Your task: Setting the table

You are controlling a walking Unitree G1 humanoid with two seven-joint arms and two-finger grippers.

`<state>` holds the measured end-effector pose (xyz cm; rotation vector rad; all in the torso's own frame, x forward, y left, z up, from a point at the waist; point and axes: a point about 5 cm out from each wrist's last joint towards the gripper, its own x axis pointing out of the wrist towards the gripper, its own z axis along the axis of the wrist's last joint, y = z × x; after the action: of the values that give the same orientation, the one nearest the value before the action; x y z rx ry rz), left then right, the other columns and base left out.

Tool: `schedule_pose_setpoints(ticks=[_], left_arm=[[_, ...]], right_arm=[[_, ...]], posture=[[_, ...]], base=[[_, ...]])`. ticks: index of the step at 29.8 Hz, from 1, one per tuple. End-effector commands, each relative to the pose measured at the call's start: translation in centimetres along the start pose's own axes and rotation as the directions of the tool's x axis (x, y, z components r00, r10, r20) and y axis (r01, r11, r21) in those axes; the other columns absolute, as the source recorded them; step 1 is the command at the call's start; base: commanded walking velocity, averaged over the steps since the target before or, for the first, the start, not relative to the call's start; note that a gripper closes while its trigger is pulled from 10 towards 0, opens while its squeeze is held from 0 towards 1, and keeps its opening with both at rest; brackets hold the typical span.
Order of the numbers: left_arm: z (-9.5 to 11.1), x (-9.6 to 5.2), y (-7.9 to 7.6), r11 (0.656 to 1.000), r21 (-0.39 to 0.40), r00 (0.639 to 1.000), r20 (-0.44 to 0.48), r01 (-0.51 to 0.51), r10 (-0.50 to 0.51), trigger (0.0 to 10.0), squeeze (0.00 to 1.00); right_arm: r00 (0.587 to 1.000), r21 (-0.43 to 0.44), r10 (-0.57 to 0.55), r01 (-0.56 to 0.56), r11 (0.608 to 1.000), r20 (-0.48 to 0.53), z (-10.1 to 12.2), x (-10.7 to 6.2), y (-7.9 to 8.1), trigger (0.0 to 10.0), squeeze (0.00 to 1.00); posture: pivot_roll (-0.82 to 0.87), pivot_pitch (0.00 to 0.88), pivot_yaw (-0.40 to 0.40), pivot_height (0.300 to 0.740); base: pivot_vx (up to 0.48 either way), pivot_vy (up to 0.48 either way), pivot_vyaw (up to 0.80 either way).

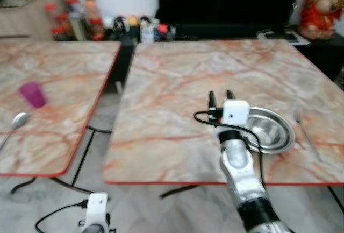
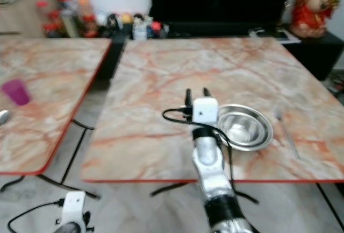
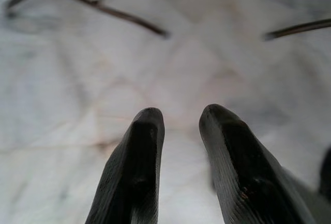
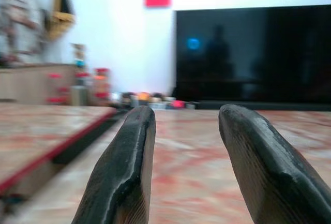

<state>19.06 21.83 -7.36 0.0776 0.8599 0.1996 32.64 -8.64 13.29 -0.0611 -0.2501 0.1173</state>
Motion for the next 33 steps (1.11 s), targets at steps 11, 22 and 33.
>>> schedule_pose_setpoints(ticks=[11,22,33], left_arm=[[0.15,0.02,-0.45,1.0,0.002,1.0,0.006,0.01,-0.01,10.0,0.0],[0.02,-0.01,-0.29,1.0,0.007,1.0,0.003,0.008,-0.008,10.0,0.0],[0.46,0.1,-0.09,1.0,0.004,1.0,0.013,0.004,-0.004,10.0,0.0]], right_arm=[[1.0,-0.014,-0.001,0.001,1.0,-0.012,-0.38,-0.04,-0.68,10.0,0.0],[1.0,-0.013,0.007,-0.007,1.0,-0.023,-0.66,-0.15,-0.56,10.0,0.0],[0.999,-0.011,0.006,-0.007,1.0,-0.038,-0.89,-0.02,-0.49,10.0,0.0]], posture=[[-0.01,0.0,0.044,0.74],[-0.01,0.0,0.044,0.74],[0.0,0.0,0.045,0.74]], base=[[0.0,0.476,0.0],[0.0,0.476,0.0],[0.0,0.478,0.0]])
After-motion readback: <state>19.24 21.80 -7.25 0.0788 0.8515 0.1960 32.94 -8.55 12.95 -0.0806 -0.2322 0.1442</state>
